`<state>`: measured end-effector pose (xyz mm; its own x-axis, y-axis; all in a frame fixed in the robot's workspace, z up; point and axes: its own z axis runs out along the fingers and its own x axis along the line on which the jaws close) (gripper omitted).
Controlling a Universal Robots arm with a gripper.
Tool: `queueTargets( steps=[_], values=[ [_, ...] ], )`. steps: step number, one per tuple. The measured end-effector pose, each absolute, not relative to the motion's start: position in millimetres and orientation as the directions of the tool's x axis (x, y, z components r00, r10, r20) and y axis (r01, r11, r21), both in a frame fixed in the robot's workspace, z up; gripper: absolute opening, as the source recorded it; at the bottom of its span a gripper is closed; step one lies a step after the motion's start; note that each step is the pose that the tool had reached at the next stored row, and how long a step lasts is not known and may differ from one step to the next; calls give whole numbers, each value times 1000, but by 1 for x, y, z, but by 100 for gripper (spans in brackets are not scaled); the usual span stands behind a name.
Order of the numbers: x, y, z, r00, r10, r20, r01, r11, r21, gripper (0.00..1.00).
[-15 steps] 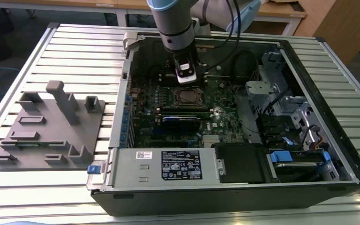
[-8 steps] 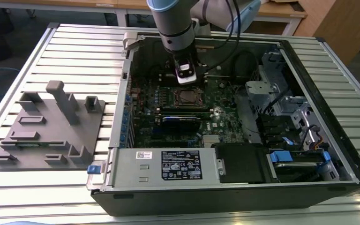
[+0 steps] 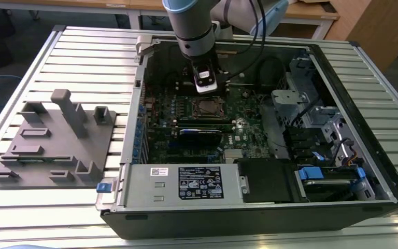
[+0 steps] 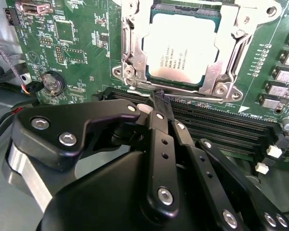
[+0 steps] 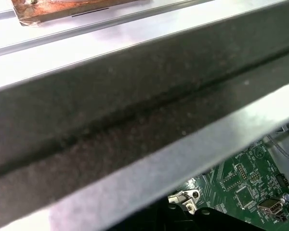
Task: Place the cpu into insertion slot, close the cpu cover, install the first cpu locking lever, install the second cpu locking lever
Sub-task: 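Install the first cpu locking lever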
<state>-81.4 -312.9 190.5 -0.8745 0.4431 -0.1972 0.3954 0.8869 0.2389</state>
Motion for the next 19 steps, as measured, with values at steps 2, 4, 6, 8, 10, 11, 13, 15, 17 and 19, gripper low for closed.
queueTargets(
  steps=[2,4,6,8,10,11,13,15,17,19],
  values=[
    [-81,-313,191,-875,443,-197,395,887,239,10],
    [-81,-313,190,-874,443,-199,395,887,240,10],
    [-81,-313,190,-873,442,-206,392,887,243,10],
    [-82,-314,190,-873,438,-212,386,889,246,10],
    [-82,-314,190,-874,436,-215,383,890,247,10],
    [-82,-314,190,-874,436,-215,383,890,247,10],
    [-82,-314,190,-874,436,-215,383,890,247,10],
    [-83,-314,190,-874,436,-216,383,890,248,10],
    [-84,-314,190,-874,436,-217,383,890,248,10],
    [-85,-313,190,-873,436,-217,383,890,248,10]
  ],
)
